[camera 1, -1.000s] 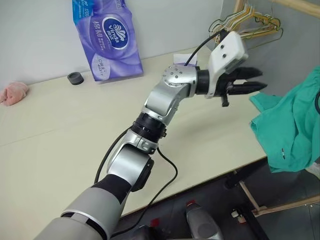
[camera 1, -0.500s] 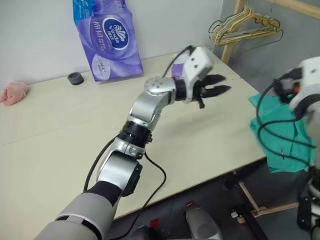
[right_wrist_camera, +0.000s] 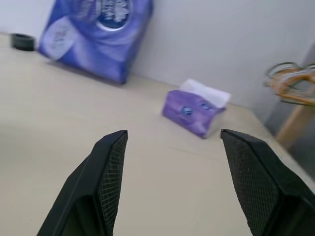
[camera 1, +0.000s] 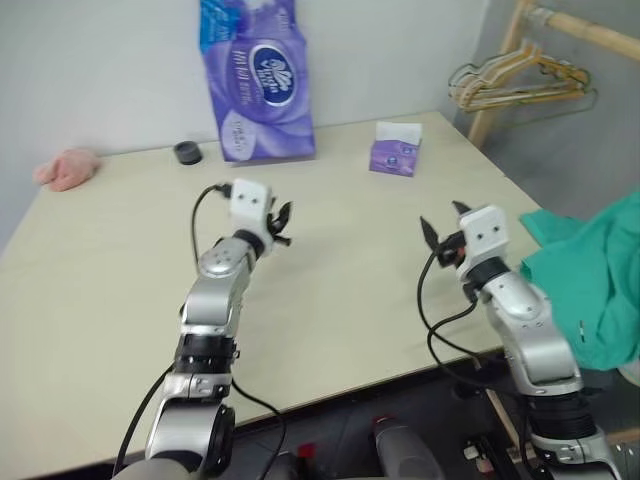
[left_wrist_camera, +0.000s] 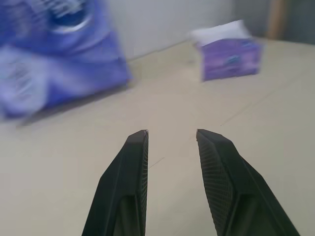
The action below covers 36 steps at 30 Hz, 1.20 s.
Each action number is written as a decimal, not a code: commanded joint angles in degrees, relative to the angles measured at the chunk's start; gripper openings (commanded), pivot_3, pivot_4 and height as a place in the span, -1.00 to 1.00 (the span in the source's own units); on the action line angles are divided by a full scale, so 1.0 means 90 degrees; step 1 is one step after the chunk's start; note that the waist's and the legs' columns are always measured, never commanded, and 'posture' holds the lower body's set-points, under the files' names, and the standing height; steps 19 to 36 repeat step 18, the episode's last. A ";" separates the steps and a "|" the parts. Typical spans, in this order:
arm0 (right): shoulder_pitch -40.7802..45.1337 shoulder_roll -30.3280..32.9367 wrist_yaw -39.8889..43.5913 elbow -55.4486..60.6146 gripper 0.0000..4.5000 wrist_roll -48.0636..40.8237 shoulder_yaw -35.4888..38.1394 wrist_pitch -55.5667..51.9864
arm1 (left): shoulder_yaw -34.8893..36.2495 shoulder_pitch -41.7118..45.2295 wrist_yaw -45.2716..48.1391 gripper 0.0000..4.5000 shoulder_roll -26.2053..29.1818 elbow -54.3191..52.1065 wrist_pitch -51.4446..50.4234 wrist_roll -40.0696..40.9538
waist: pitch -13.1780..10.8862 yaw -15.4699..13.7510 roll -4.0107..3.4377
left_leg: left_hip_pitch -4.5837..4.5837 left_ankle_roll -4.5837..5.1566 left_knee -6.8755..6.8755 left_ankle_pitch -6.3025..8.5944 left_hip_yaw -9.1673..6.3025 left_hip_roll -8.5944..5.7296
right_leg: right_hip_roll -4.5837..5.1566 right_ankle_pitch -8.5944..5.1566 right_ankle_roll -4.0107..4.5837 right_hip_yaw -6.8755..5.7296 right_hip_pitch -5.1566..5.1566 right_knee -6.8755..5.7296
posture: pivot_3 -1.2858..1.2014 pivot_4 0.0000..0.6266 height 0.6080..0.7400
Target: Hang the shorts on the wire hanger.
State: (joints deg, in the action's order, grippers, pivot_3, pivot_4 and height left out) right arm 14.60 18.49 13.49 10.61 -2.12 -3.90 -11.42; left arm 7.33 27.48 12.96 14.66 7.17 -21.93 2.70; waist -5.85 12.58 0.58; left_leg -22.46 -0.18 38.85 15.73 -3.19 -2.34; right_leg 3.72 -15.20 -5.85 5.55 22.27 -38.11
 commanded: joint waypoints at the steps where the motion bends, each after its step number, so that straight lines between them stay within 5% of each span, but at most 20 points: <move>1: 0.0034 -0.0272 0.0037 -0.0334 0.43 0.0064 -0.0121 0.0669 | 0.0308 -0.0479 -0.0404 -0.27 0.0073 -0.0356 0.0218 -0.0067 | 0.0017 -0.0220 0.0015 | 0.0001 -0.0005 0.0000 -0.0003 -0.0001 -0.0001 | 0.0001 0.0002 0.0000 -0.0001 -0.0001 0.0000 | 0.00 -0.87 1.00; 12: -0.0474 -0.1030 0.0072 -0.0840 0.43 -0.0042 -0.0189 0.1168 | 0.0855 -0.1162 -0.0183 -0.27 -0.0054 -0.0231 0.0860 0.0700 | 0.0144 -0.1203 0.0084 | 0.0026 -0.0067 -0.0003 -0.0046 -0.0040 0.0003 | -0.0011 0.0044 0.0037 -0.0053 -0.0011 0.0011 | 0.05 -0.93 1.00; 36: -0.0510 -0.1098 -0.0110 -0.0915 0.43 -0.0008 -0.0003 0.1063 | 0.0908 -0.1004 -0.0214 -0.27 -0.0112 -0.0069 0.1018 0.0913 | 0.0204 -0.1223 0.0086 | 0.0075 -0.0069 -0.0012 -0.0044 -0.0038 -0.0001 | -0.0044 0.0045 0.0044 -0.0055 -0.0061 0.0027 | 0.04 -0.92 1.00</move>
